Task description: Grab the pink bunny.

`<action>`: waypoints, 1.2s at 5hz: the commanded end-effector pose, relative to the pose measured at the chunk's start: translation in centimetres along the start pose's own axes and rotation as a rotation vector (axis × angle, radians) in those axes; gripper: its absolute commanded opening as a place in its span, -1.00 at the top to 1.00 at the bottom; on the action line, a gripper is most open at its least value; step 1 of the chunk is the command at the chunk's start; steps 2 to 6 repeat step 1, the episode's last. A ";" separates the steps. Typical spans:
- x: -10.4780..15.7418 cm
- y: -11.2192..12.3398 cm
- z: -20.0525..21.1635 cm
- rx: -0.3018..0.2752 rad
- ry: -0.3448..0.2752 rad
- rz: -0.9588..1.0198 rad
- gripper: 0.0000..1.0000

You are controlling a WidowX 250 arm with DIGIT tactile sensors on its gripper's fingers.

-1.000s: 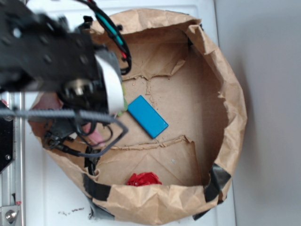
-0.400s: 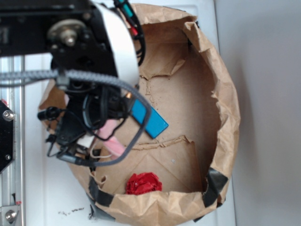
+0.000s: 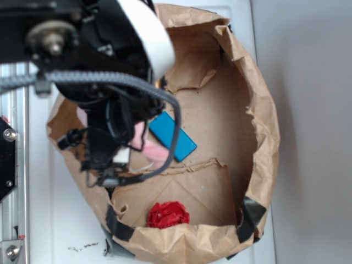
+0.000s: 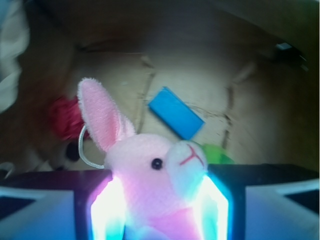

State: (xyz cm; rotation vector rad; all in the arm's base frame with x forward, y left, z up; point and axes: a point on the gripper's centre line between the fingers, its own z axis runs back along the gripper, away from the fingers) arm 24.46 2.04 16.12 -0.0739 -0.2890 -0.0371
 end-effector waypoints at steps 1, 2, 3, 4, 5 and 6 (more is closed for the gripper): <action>1.0 3.5 1.4 0.100 -0.093 0.135 1.00; 1.0 3.5 1.4 0.100 -0.093 0.135 1.00; 1.0 3.5 1.4 0.100 -0.093 0.135 1.00; 1.0 3.5 1.4 0.100 -0.093 0.135 1.00; 1.0 3.5 1.4 0.100 -0.093 0.135 1.00; 1.0 3.5 1.4 0.100 -0.093 0.135 1.00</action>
